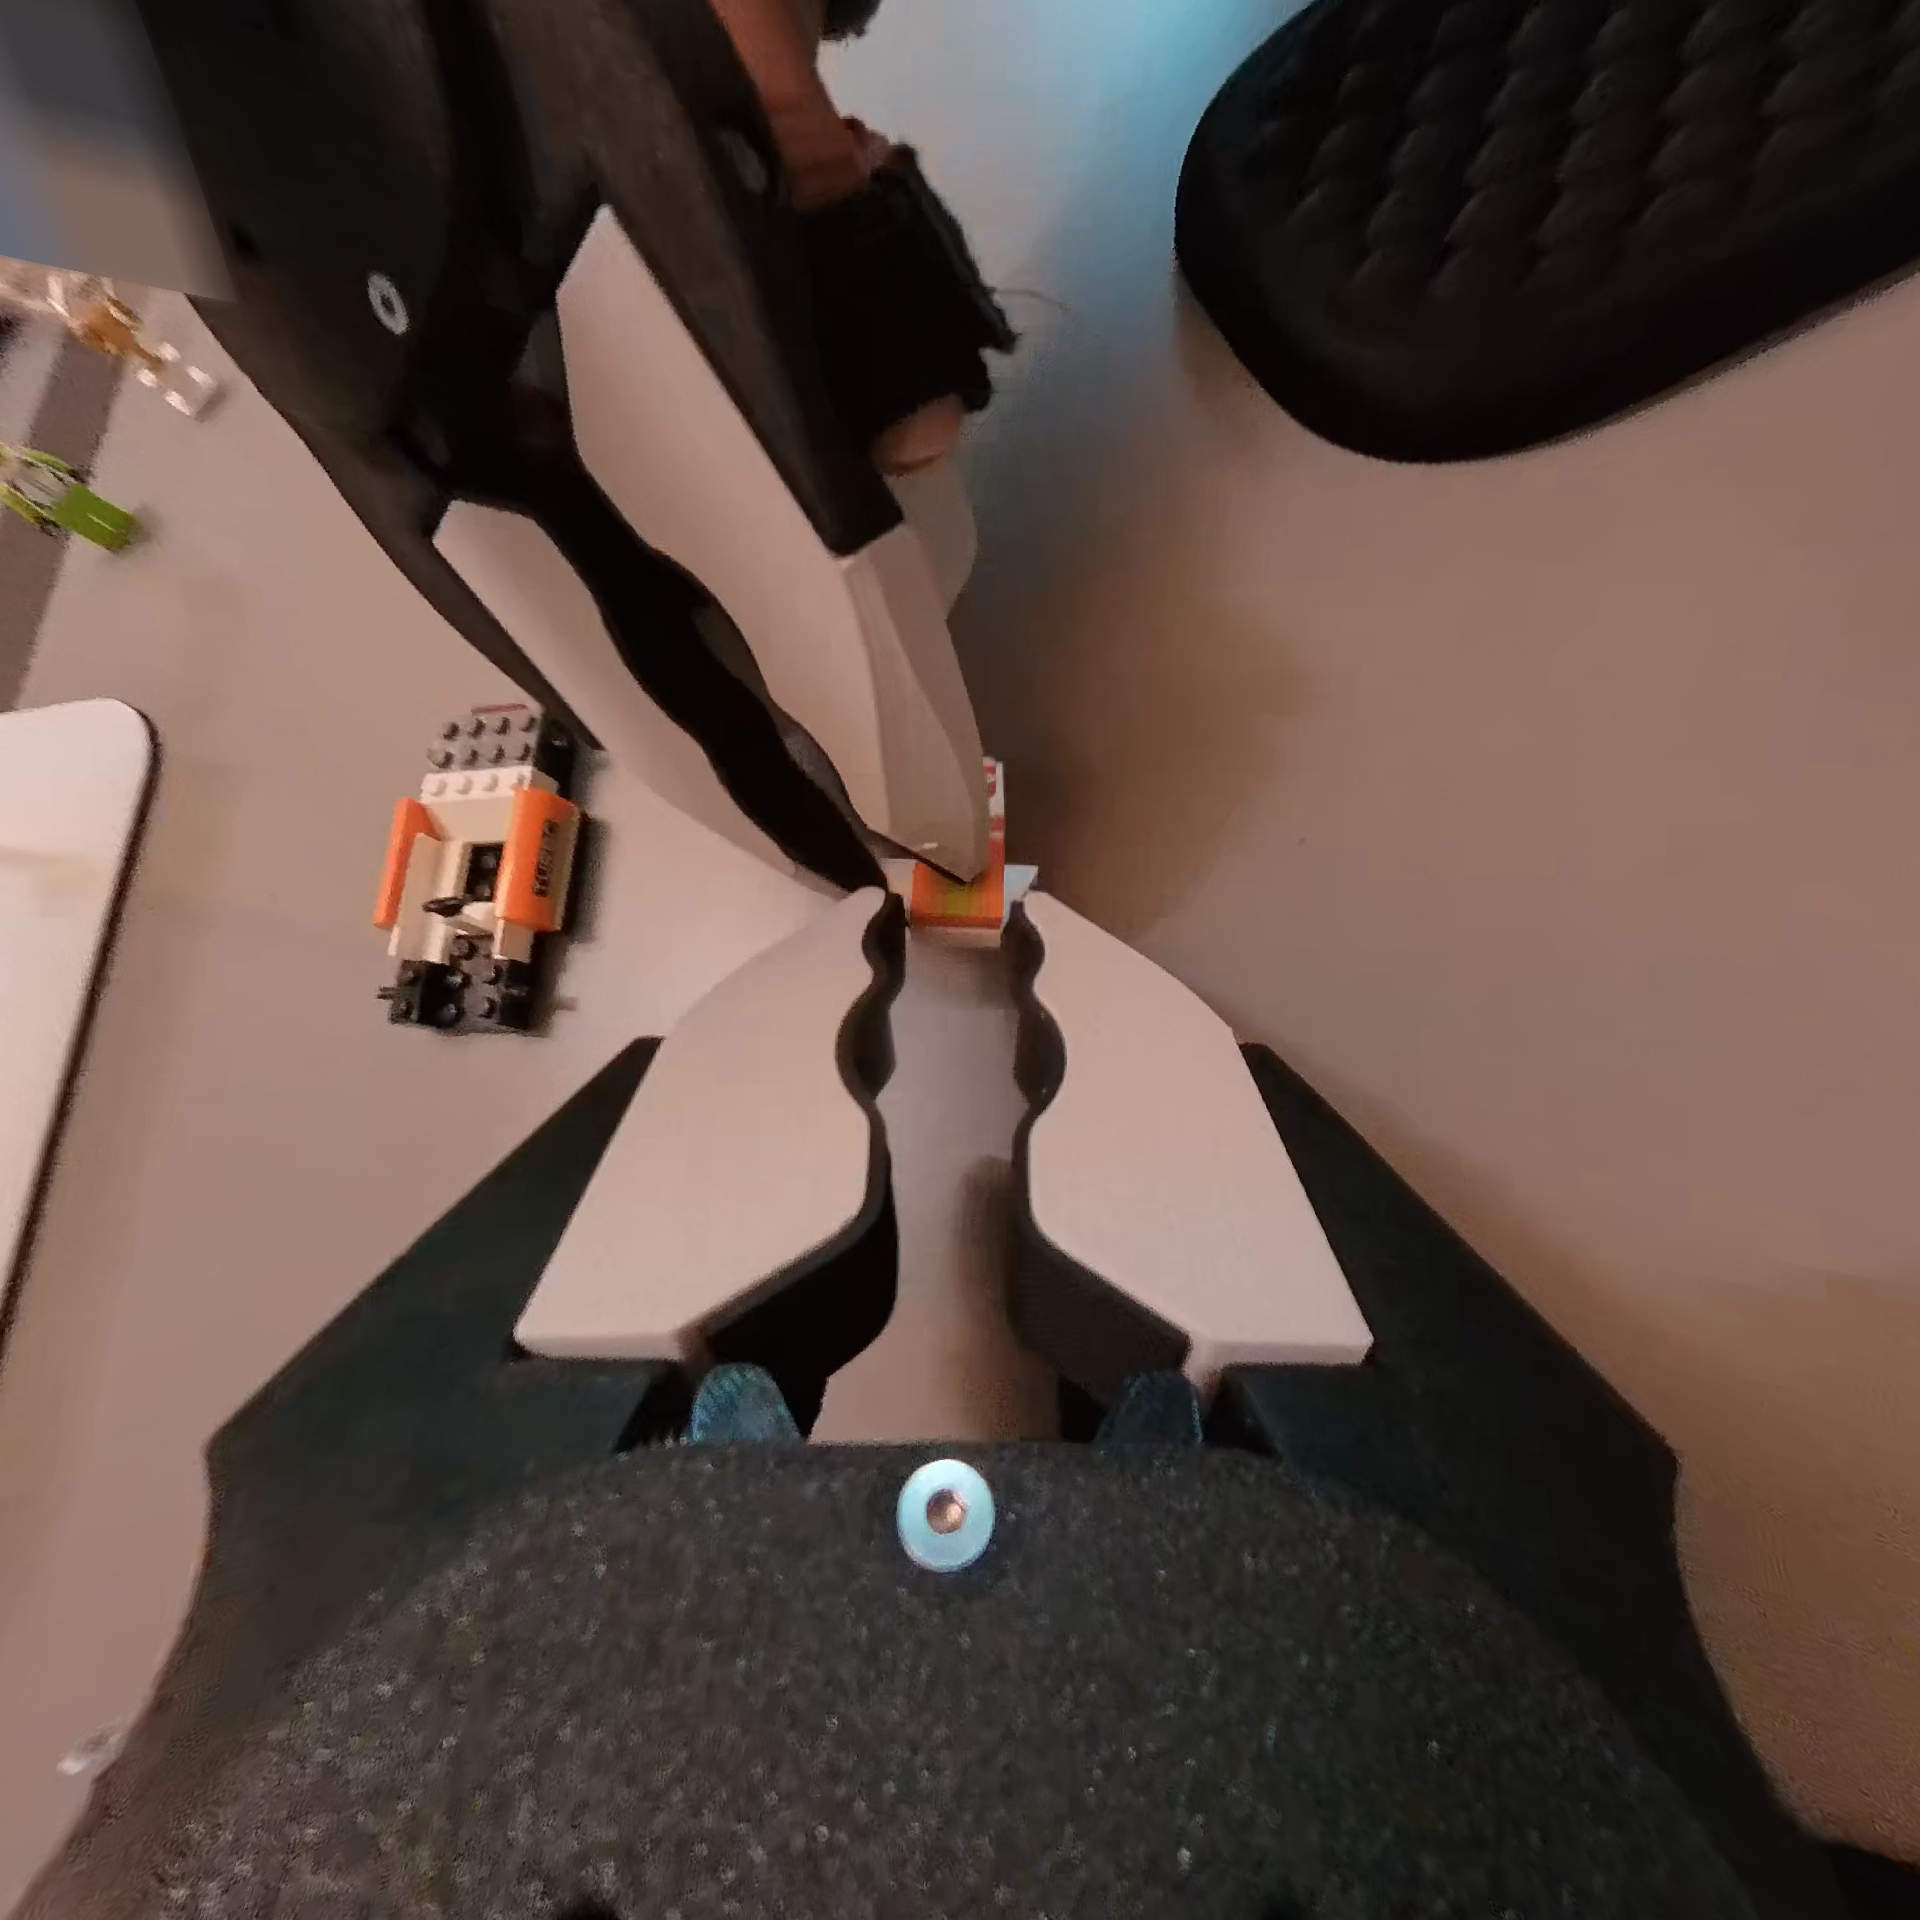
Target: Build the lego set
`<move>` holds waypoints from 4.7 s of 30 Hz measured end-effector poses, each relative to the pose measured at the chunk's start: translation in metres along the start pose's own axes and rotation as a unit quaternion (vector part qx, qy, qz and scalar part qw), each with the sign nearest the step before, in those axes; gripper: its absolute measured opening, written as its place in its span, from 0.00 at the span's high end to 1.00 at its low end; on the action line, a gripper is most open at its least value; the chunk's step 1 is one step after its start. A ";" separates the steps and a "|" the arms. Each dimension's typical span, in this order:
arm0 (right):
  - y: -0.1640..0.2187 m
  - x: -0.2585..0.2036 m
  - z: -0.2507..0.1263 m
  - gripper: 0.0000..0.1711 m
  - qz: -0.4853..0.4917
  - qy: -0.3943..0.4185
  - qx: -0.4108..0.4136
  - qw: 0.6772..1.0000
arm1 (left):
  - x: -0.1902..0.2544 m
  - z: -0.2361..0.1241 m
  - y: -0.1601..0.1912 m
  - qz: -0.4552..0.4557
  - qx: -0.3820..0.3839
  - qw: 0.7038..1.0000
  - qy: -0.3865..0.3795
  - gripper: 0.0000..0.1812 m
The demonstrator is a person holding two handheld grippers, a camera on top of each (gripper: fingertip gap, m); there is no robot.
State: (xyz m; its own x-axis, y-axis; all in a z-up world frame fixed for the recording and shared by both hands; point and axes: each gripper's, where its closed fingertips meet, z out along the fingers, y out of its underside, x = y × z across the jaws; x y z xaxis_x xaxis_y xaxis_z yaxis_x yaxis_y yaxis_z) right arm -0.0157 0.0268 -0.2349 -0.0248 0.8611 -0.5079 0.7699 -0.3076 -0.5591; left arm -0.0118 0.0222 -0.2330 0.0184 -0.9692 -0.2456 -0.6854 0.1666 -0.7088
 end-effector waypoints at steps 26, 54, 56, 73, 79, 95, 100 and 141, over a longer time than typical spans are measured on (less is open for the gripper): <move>-0.009 -0.046 -0.017 0.89 -0.060 -0.132 0.145 0.979 | 0.019 -0.019 -0.041 0.142 0.121 0.981 -0.048 0.90; -0.052 -0.069 -0.063 0.96 -0.166 -0.005 0.362 0.917 | -0.007 -0.052 -0.075 -0.190 0.240 0.950 0.063 0.91; -0.055 -0.072 -0.068 0.96 -0.172 0.003 0.383 0.907 | -0.008 -0.051 -0.079 -0.192 0.242 0.949 0.061 0.92; -0.054 -0.079 -0.077 0.94 -0.240 0.081 0.402 0.880 | -0.009 -0.057 -0.087 -0.140 0.176 0.973 0.060 0.94; -0.049 -0.086 -0.068 0.94 -0.274 0.091 0.336 0.897 | 0.001 -0.057 -0.084 -0.098 0.136 0.983 0.080 0.94; -0.049 -0.079 -0.059 0.95 -0.257 0.132 0.319 0.903 | 0.001 -0.053 -0.072 -0.108 0.108 0.985 0.076 0.94; -0.048 -0.079 -0.054 0.94 -0.256 0.146 0.325 0.899 | 0.004 -0.053 -0.068 -0.095 0.099 0.988 0.064 0.94; -0.044 -0.098 -0.066 0.97 -0.260 0.065 0.403 0.875 | 0.012 -0.057 -0.084 -0.045 0.193 0.980 -0.005 0.93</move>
State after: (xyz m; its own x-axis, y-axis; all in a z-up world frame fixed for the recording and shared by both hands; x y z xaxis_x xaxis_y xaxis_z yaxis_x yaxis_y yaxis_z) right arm -0.0049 -0.0177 -0.1169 -0.1246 0.9922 0.0013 -0.0238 -0.0017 -0.9997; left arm 0.0043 -0.0138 -0.1388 0.0753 -0.9817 -0.1751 -0.3550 0.1377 -0.9247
